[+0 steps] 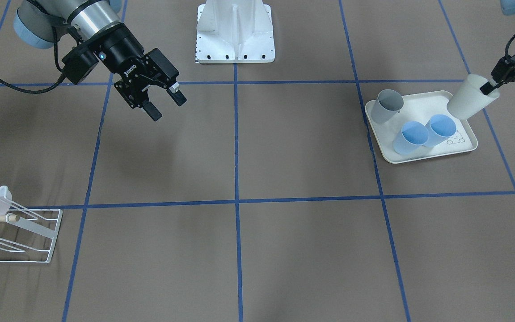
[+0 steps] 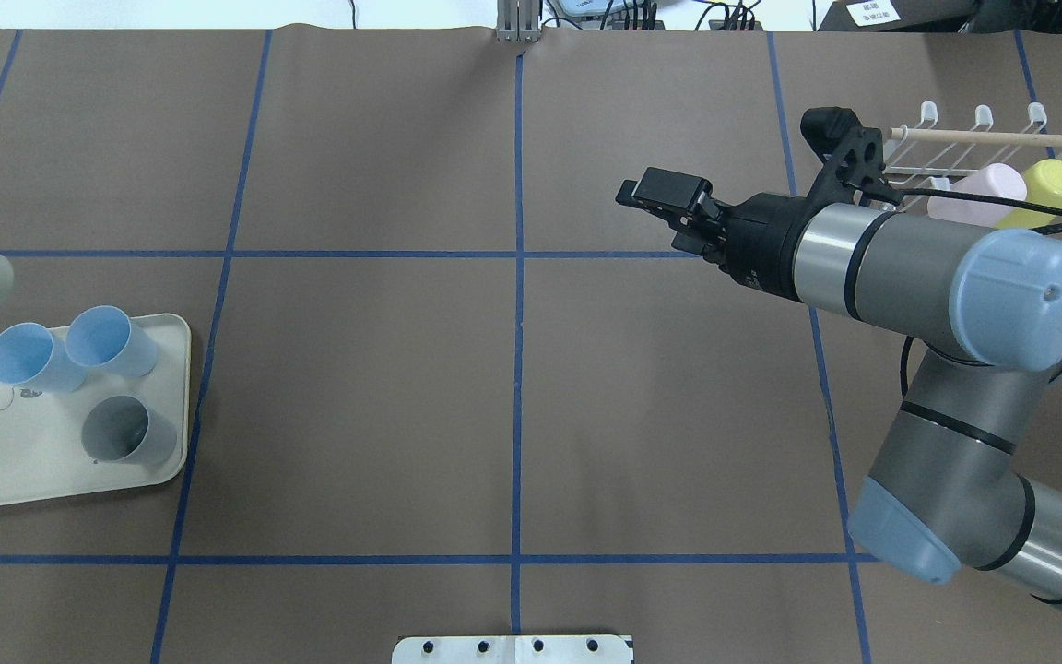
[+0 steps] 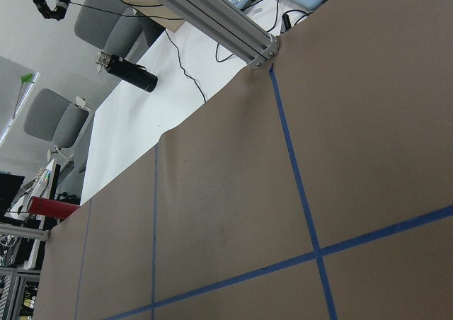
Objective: Transfer IKEA cup to right arm and place on rack
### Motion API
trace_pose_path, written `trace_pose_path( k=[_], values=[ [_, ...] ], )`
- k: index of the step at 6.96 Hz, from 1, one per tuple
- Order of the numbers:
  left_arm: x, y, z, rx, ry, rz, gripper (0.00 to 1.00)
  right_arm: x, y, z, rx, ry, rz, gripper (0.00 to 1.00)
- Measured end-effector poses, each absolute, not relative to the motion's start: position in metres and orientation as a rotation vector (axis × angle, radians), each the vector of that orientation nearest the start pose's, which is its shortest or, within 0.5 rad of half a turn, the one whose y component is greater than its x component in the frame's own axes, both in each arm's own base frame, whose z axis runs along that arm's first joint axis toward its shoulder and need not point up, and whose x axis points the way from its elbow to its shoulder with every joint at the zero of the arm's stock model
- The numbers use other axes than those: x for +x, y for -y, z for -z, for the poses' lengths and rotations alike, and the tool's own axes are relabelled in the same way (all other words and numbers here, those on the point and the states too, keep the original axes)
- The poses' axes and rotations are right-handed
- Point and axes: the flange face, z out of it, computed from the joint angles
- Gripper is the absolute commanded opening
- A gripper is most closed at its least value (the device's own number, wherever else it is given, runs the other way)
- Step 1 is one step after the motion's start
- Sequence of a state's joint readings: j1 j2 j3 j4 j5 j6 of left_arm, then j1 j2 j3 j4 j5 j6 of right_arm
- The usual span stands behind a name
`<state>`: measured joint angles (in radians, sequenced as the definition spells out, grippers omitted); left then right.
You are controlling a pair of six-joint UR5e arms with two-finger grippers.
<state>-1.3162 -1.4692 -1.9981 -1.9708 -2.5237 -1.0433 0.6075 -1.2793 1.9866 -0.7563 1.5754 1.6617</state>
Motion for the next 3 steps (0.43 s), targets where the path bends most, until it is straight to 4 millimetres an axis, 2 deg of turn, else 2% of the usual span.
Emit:
trace_pose_path(
  k=[1, 3],
  values=[
    [0.074, 0.465, -0.398, -0.031, -1.171, 0.421, 0.0, -0.356, 0.409, -0.22, 0.393, 1.499, -0.552, 1.0],
    [0.126, 0.498, -0.335, -0.045, -1.202, 0.525, 0.0, -0.36, 0.412, -0.22, 0.387, 1.525, -0.56, 1.0]
  ],
)
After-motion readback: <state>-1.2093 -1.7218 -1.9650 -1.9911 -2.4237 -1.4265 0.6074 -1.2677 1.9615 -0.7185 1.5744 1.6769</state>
